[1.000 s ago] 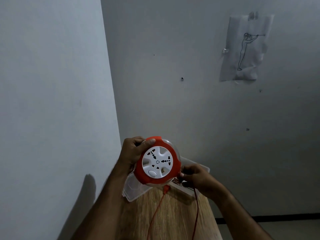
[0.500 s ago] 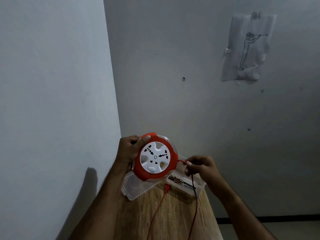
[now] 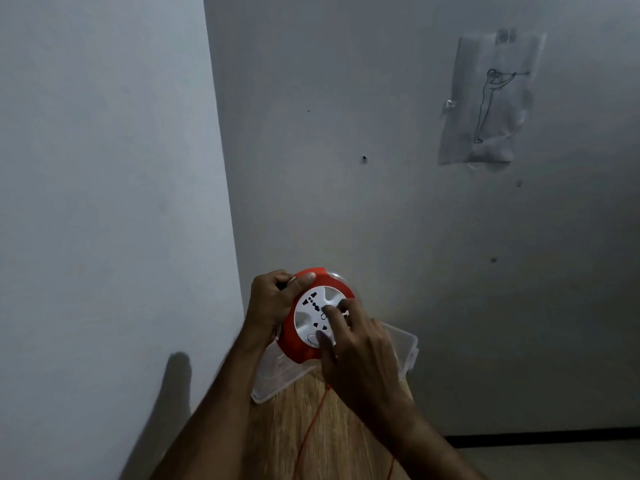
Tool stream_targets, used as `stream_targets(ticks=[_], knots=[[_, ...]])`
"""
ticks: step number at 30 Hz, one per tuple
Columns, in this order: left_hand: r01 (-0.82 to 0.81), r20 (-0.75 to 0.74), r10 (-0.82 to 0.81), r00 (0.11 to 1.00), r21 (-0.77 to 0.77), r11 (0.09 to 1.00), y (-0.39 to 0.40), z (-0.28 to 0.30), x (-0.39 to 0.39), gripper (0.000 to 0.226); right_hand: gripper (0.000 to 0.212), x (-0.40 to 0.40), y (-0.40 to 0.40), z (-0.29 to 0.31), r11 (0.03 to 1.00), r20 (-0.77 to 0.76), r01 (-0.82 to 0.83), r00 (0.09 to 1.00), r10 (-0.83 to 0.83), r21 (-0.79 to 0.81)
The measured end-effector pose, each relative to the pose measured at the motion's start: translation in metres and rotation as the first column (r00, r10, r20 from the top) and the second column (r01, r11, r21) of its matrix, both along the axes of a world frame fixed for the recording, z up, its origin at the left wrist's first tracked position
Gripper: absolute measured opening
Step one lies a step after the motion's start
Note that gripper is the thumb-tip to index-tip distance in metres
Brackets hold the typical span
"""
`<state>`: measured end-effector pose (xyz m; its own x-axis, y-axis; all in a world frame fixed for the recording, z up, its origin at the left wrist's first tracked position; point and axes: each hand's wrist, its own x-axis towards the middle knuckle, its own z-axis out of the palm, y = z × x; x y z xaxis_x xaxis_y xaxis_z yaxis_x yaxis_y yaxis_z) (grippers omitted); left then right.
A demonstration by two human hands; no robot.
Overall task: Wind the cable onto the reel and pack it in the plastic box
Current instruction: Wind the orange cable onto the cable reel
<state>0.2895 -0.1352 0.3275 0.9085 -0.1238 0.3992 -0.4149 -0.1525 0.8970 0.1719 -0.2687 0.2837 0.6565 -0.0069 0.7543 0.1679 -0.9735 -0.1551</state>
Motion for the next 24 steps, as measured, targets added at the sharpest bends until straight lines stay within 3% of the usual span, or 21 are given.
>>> stream_targets(ticks=[5, 9, 13, 16, 21, 24], knots=[[-0.004, 0.03, 0.002, 1.0, 0.061, 0.998, -0.01, -0.007, -0.005, 0.032, 0.071, 0.007, 0.019, -0.003, 0.984, -0.156, 0.123, 0.982, -0.102, 0.131], [-0.012, 0.028, 0.01, 1.0, 0.046, 0.999, -0.014, -0.012, -0.006, 0.034, 0.07, 0.009, 0.023, 0.003, 0.929, -0.189, 0.147, 0.978, -0.085, 0.339], [-0.009, 0.092, 0.002, 0.996, 0.076, 0.997, -0.02, -0.018, -0.008, 0.032, 0.06, 0.011, 0.022, 0.002, 0.87, -0.259, 0.228, 0.958, -0.122, 0.437], [-0.014, 0.089, 0.005, 0.996, 0.098, 0.995, -0.022, -0.023, -0.008, 0.034, 0.054, 0.013, 0.02, 0.003, 0.824, -0.227, 0.223, 0.967, -0.119, 0.52], [0.107, 0.009, -0.112, 0.994, 0.218, 0.97, -0.02, -0.022, -0.006, 0.057, 0.06, 0.013, 0.02, -0.006, 0.864, -0.154, 0.215, 0.975, -0.162, 0.455], [0.053, 0.051, -0.072, 0.996, 0.306, 0.951, -0.023, -0.021, -0.009, 0.072, 0.069, 0.015, 0.021, -0.011, 0.891, -0.128, 0.211, 0.977, -0.173, 0.401]])
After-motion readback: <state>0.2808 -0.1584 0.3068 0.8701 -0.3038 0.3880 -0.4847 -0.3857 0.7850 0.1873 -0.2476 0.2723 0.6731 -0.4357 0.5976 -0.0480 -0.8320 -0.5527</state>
